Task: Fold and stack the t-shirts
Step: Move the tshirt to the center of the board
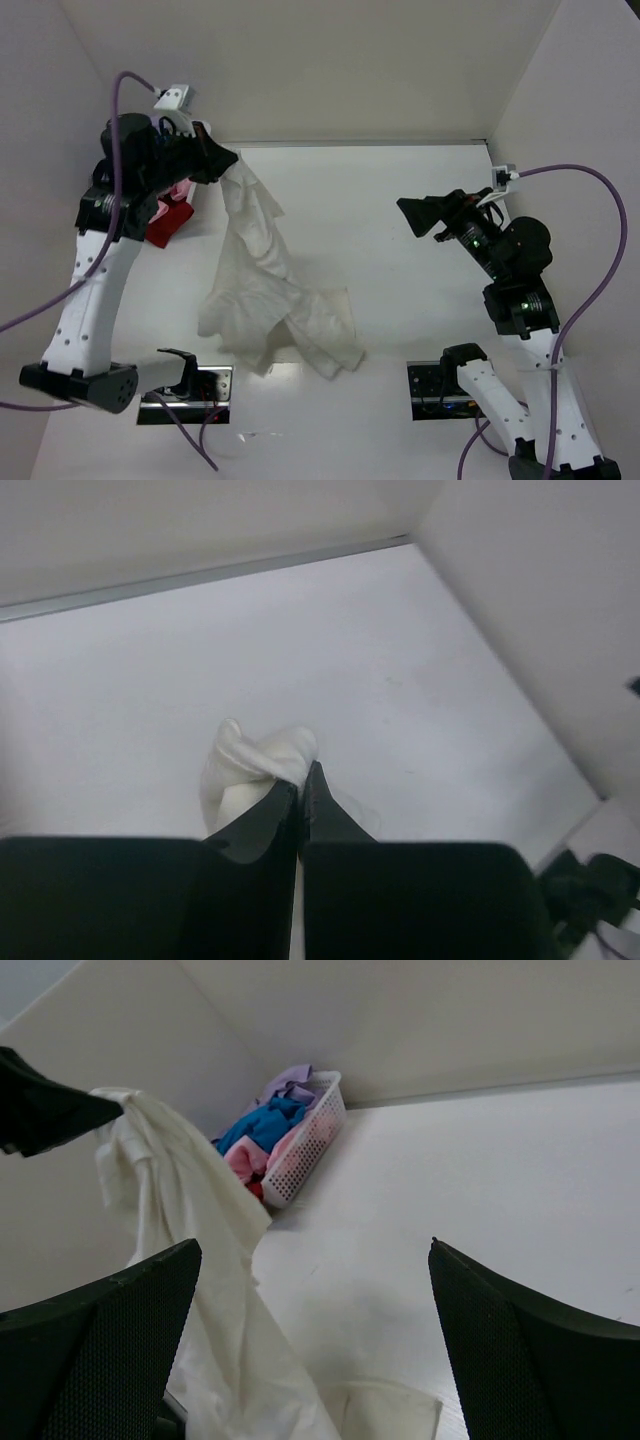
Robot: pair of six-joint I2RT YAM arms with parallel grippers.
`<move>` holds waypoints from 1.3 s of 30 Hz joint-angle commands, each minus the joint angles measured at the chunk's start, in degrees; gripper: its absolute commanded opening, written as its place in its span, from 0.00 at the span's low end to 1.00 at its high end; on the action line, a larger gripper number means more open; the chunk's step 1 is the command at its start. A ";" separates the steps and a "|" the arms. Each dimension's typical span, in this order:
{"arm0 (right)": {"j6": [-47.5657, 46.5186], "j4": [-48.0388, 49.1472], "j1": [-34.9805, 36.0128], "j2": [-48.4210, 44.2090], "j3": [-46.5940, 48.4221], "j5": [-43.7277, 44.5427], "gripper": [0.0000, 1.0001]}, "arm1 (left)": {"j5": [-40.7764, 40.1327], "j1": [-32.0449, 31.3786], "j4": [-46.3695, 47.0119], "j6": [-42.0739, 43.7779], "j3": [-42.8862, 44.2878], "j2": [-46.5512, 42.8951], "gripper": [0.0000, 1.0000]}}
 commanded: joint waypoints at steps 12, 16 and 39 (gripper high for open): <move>-4.93 -0.37 0.52 5.60 -0.16 4.36 1.00 | -13.02 -5.95 22.99 11.31 0.70 12.53 0.00; -4.41 0.94 0.52 6.30 -0.16 5.24 1.00 | -17.21 -15.70 21.85 13.68 1.76 15.79 0.00; -4.41 2.88 0.52 8.33 -2.00 2.08 1.00 | -27.52 -28.03 15.61 9.02 20.90 19.65 0.00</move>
